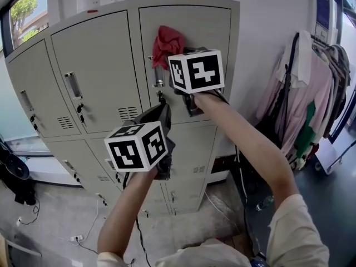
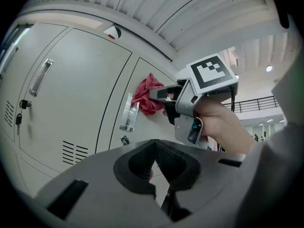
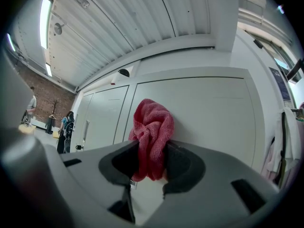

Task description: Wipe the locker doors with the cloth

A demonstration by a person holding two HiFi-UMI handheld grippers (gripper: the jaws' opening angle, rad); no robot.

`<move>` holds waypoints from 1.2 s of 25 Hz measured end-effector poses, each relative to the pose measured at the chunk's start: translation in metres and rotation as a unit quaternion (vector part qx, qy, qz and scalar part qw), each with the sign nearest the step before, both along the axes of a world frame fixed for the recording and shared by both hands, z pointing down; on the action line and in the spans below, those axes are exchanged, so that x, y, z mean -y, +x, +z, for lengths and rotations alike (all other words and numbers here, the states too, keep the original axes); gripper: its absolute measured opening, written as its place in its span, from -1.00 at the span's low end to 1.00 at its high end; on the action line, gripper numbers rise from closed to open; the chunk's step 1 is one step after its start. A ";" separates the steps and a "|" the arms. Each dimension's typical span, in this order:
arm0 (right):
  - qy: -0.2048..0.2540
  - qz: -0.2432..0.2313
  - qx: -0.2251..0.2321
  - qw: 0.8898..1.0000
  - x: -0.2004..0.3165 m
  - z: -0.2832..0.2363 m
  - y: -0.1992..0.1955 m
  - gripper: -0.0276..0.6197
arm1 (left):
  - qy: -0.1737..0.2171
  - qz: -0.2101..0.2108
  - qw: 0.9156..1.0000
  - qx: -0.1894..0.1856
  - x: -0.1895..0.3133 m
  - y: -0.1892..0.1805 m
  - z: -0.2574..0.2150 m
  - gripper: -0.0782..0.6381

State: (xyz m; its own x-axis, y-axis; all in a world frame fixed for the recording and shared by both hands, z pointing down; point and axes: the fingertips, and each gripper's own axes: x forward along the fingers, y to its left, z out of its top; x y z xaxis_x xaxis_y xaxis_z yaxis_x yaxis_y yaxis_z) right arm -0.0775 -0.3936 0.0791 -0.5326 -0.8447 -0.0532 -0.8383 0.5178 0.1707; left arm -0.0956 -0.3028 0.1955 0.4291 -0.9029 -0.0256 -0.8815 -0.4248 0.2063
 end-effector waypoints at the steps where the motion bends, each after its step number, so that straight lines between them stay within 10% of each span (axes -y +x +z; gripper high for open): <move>1: 0.000 -0.003 -0.001 1.000 -0.001 0.000 -0.004 -0.47 | 0.000 -0.002 1.000 -0.001 0.000 -0.002 0.000 -0.77; 30: -0.018 -0.039 -0.032 0.999 -0.008 0.049 -0.048 -0.48 | -0.013 -0.026 1.000 -0.007 -0.014 -0.034 0.018 -0.77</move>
